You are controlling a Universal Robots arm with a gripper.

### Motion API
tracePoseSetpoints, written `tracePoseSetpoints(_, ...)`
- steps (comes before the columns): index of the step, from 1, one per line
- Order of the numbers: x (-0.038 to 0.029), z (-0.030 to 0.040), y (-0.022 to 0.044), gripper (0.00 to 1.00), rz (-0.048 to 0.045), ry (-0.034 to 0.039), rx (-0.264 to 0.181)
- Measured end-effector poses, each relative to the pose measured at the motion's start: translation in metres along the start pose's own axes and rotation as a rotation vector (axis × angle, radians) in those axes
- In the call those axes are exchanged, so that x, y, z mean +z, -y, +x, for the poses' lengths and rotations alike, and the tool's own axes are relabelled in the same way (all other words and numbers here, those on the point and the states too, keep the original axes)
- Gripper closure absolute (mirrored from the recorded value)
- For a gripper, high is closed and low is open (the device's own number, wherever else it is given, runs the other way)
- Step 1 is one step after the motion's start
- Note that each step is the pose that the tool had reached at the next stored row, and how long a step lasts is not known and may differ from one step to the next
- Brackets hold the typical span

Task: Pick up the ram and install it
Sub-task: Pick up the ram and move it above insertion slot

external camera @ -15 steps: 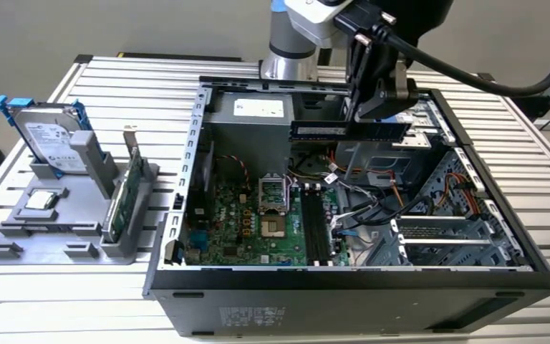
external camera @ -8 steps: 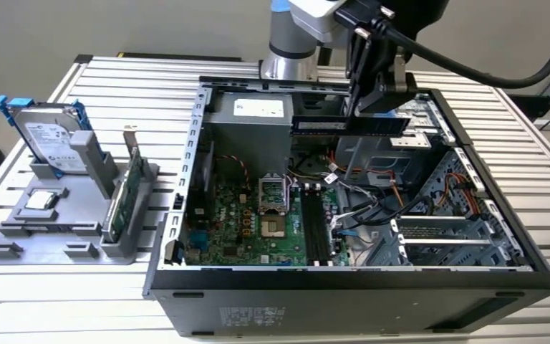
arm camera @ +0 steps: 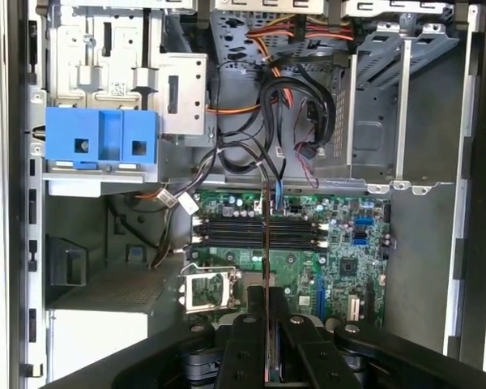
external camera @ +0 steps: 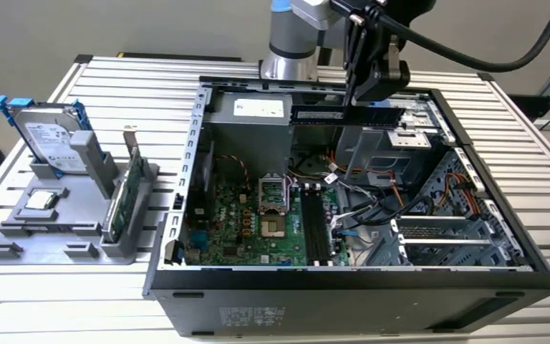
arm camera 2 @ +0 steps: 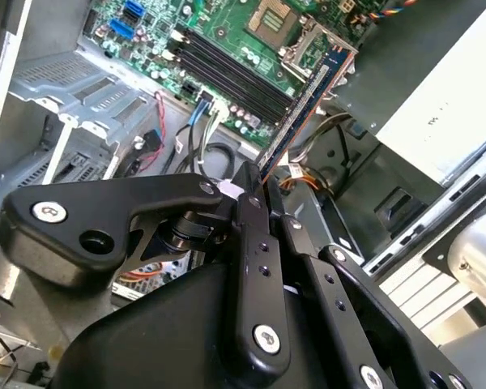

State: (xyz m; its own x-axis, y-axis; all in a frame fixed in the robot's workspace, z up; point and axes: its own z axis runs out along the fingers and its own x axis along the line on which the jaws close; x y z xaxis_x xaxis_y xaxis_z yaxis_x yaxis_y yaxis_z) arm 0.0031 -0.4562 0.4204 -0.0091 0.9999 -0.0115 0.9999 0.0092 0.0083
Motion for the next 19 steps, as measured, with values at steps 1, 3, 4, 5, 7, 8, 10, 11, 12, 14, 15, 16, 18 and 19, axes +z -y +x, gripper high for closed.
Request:
tracePoseSetpoints(1,0.0000,0.0014,0.0000,1.00,0.0000,0.0000,0.000)
tracePoseSetpoints(3,0.0000,0.0042,-0.0001,1.00,-0.0001,-0.0001,0.000)
tracePoseSetpoints(4,0.0000,0.0057,-0.0001,1.00,0.0000,0.0000,0.000)
tracePoseSetpoints(5,0.0000,0.0069,-0.0001,1.00,0.0000,0.0000,0.000)
tracePoseSetpoints(7,0.0000,0.0090,-0.0001,1.00,-0.0001,-0.0001,0.000)
tracePoseSetpoints(8,0.0000,0.0100,-0.0002,1.00,0.0000,0.0000,0.000)
tracePoseSetpoints(10,-0.0001,0.0117,-0.0003,1.00,0.0000,0.0000,0.000)
tracePoseSetpoints(11,-0.0001,0.0125,-0.0004,1.00,0.0000,0.0000,0.000)
tracePoseSetpoints(12,-0.0001,0.0132,-0.0004,1.00,0.0000,-0.0001,0.000)
tracePoseSetpoints(14,-0.0001,0.0145,-0.0005,1.00,0.0000,-0.0001,0.000)
tracePoseSetpoints(15,-0.0001,0.0150,-0.0006,1.00,-0.0001,-0.0001,0.000)
tracePoseSetpoints(16,-0.0001,0.0156,-0.0006,1.00,0.0000,-0.0001,0.000)
tracePoseSetpoints(18,-0.0001,0.0169,-0.0006,1.00,-0.0001,-0.0001,0.000)
tracePoseSetpoints(19,-0.0001,0.0174,-0.0007,1.00,0.0000,-0.0001,0.000)
